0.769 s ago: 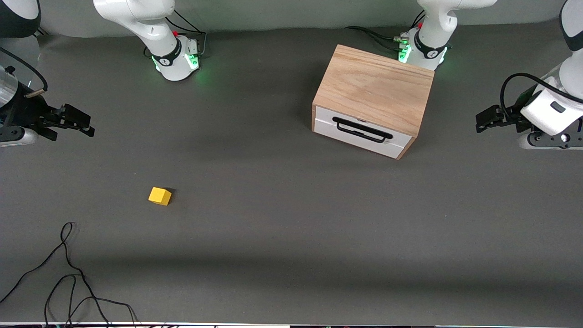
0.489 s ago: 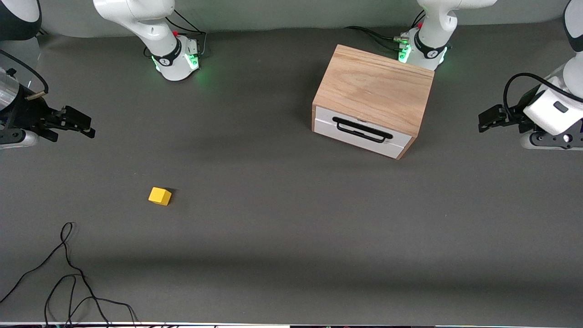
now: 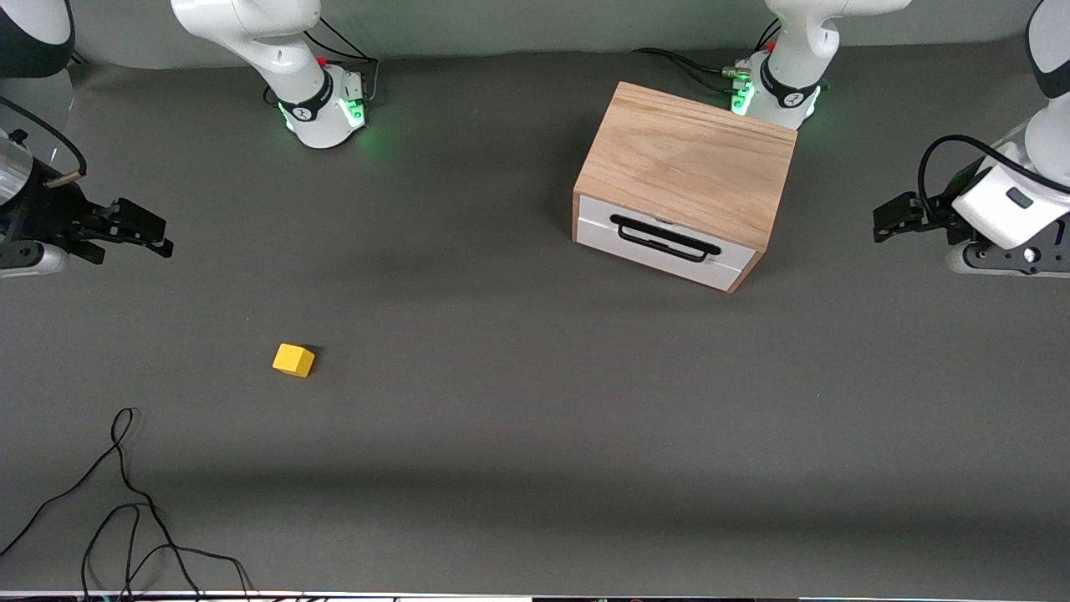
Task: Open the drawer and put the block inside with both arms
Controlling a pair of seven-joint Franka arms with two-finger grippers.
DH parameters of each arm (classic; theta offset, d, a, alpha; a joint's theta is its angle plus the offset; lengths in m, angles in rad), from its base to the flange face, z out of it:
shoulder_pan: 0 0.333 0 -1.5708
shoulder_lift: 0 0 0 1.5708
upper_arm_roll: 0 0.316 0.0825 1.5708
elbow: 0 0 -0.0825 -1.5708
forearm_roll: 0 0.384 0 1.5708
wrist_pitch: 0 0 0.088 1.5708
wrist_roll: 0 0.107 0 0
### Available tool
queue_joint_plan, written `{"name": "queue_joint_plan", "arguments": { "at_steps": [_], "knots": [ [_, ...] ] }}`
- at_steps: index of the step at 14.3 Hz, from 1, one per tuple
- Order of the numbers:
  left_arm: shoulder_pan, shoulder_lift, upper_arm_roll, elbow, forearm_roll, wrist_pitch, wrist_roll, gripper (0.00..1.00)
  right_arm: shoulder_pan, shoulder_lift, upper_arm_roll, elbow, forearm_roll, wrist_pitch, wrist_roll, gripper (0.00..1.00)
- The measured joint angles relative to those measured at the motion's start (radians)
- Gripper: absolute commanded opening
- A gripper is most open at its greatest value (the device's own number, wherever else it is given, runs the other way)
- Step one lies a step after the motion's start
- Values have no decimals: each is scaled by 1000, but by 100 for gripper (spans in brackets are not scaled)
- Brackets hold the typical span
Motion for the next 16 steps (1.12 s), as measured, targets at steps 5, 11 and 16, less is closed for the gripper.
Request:
{"name": "queue_joint_plan", "arguments": {
  "at_steps": [5,11,16],
  "knots": [
    [-6,0,-19,-16,31,-6,8,100,0,43,-1,0,0,31,0,100],
    [-173,2,-29,-18,18,-13,-450,100,-2,129,-6,-1,0,95,0,100],
    [-337,34,-35,-11,3,-1,-1087,100,-3,211,-14,-21,0,171,25,100]
  ]
}}
